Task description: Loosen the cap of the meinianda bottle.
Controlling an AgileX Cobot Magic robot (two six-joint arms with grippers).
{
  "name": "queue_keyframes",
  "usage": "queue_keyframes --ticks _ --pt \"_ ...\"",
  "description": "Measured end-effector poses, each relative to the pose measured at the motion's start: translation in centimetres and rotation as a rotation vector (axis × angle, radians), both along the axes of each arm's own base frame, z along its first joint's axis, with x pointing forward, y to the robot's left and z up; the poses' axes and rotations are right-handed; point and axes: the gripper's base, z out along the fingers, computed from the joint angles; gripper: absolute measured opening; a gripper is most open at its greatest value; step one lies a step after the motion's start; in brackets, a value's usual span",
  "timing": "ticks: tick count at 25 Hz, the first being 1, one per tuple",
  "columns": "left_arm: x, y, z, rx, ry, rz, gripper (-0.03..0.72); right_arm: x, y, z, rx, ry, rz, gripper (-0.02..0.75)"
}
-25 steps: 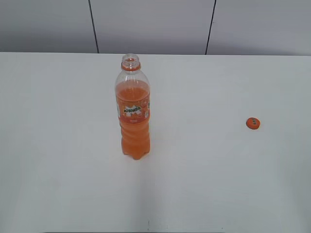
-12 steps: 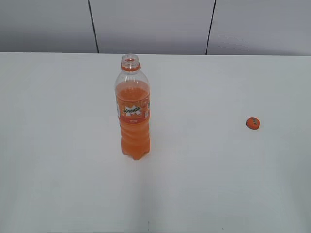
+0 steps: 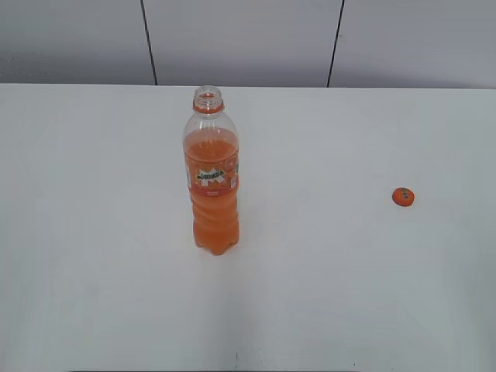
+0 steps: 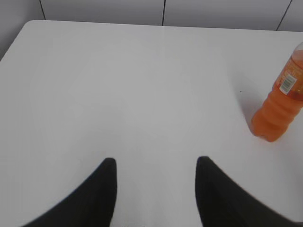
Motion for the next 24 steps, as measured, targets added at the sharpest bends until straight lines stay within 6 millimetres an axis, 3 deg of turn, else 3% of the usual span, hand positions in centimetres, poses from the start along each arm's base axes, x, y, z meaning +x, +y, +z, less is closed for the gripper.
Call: queue_keyframes --ticks 24 --pt "0.00 0.00 0.00 0.000 0.000 0.001 0.289 0.00 0.00 0.00 0.000 0.000 -0.004 0.585"
